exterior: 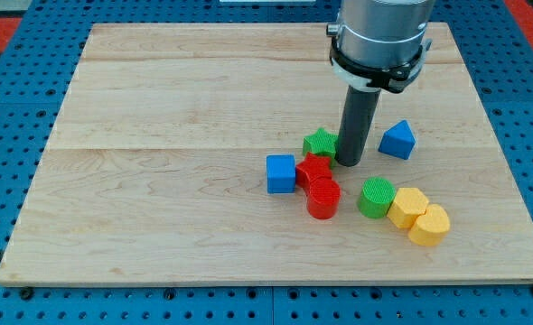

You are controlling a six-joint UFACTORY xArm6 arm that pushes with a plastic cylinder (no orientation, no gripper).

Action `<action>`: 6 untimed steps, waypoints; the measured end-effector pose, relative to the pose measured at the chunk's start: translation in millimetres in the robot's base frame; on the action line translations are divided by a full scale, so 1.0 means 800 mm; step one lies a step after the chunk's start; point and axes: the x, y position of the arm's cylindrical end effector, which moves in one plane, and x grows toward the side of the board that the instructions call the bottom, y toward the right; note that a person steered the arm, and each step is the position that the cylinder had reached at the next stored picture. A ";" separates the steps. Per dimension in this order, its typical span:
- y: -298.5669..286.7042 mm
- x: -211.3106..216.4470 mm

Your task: Nudge the line of blocks down a bit

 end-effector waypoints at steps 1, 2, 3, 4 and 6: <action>-0.001 -0.001; -0.001 -0.011; -0.001 0.002; 0.061 0.045; 0.187 -0.016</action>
